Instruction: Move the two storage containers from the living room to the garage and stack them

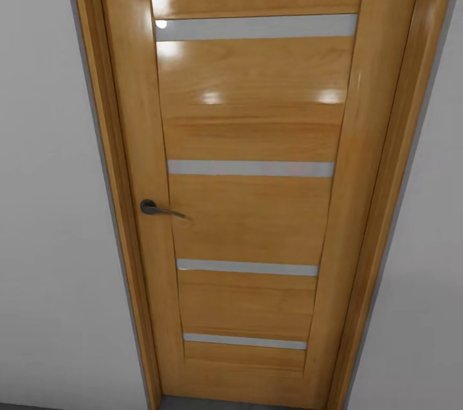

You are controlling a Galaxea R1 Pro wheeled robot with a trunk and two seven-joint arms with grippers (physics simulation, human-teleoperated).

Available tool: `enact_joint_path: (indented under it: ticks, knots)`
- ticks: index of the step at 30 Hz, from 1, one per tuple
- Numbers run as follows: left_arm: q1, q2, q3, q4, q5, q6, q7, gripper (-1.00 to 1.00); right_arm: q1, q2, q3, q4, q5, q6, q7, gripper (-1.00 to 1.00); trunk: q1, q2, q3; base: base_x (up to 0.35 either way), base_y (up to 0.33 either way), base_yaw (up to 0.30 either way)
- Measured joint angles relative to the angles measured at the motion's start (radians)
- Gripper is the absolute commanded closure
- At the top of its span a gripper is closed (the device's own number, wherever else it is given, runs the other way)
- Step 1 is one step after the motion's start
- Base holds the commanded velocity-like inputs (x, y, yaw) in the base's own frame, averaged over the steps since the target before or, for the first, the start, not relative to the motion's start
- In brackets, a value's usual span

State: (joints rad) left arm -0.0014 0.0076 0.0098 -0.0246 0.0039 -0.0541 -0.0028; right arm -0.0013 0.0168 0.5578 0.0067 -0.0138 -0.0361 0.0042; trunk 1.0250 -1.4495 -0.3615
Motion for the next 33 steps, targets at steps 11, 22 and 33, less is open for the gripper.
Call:
enact_joint_path:
  ticks: [11, 22, 33]
  knots:
    - [0.0, 0.0, 0.0, 0.0, 0.0, -0.001, 0.0, -1.0, 0.0, -0.001, 0.0, 0.0, 0.0, 0.0, 0.0, -1.0, 0.0, 0.0, 0.0, 0.0, 0.0, 0.0]
    - [0.0, 0.0, 0.0, 0.0, 0.0, -0.001, 0.0, -1.0, 0.0, 0.0, 0.0, 0.0, 0.0, 0.0, 0.0, -1.0, 0.0, 0.0, 0.0, 0.0, 0.0, -0.037]
    - [0.0, 0.0, 0.0, 0.0, 0.0, 0.0, 0.0, -1.0, 0.0, 0.0, 0.0, -0.001, -0.001, 0.0, 0.0, -1.0, 0.0, 0.0, 0.0, 0.0, 0.0, -0.049]
